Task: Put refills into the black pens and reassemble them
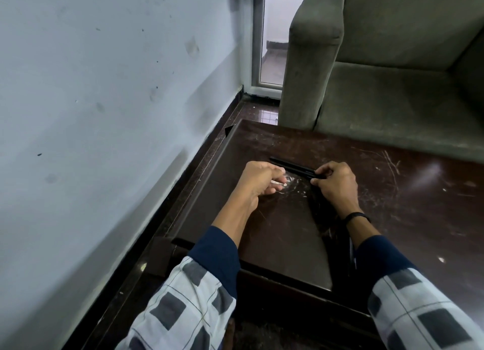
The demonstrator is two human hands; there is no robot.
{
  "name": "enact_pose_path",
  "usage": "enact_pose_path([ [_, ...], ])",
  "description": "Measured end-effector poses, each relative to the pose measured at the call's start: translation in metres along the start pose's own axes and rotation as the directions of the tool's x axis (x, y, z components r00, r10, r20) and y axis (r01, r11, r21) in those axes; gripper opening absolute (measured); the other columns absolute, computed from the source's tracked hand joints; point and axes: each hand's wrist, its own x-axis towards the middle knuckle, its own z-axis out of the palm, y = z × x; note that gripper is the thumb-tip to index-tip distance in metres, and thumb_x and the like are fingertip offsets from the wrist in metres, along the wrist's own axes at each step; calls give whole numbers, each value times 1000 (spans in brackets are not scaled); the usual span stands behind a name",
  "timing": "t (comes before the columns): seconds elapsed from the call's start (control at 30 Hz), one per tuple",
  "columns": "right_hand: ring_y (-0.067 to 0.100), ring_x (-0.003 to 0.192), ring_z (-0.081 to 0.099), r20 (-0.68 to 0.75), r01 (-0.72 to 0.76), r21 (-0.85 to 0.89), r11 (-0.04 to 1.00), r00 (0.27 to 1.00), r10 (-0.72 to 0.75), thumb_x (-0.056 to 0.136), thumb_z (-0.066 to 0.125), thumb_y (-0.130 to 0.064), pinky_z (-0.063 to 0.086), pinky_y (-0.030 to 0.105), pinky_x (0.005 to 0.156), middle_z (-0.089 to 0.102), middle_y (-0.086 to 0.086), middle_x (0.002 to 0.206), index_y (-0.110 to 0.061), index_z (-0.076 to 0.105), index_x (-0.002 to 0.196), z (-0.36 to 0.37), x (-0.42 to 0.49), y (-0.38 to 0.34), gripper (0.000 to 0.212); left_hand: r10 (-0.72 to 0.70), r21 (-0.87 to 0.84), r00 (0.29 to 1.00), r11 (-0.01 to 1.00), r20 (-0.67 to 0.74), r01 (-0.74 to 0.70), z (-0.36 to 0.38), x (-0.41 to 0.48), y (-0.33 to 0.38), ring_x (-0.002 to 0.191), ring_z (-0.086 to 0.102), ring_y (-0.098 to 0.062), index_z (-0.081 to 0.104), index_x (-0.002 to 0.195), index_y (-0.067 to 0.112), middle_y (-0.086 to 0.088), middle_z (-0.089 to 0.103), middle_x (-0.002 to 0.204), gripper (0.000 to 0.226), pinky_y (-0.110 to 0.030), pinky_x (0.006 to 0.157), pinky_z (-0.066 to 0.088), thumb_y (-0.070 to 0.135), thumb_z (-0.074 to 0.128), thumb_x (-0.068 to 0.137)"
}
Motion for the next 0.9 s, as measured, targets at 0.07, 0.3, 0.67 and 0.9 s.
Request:
enact_pose_path([
  [0.07,28,104,64,-5,6,-6,1000,1000,-6,81,87,-15,53,35,83,65,11,112,-15,74,96,-2,-2,0,21,0,6,1000,1000,3,0,0,0,0,61,72,-6,76,99,12,-2,80,81,9,-17,55,55,17,70,94],
  [0.3,15,88,62,18,-54,17,998,998,54,82,86,-16,50,29,67,64,-5,98,-29,67,86,-40,-15,8,23,-9,13,1000,1000,5,9,0,-1,1,59,70,-6,76,99,10,-5,80,84,10,-17,55,54,16,70,95],
  [0.67,18,76,64,209,-183,-385,905,938,278,83,85,-31,49,28,59,69,3,92,-21,71,85,-84,-73,15,18,2,45,1000,999,26,-3,7,-6,1,61,68,-7,75,101,8,-7,79,88,13,-14,52,53,18,69,96],
  [0.9,37,94,67,194,-98,-504,858,955,223,88,79,-32,59,46,83,69,12,104,-16,66,100,-69,-96,9,24,8,53,1000,999,25,-9,5,-5,0,63,69,-8,75,99,9,-9,80,91,12,-15,53,53,19,69,95],
])
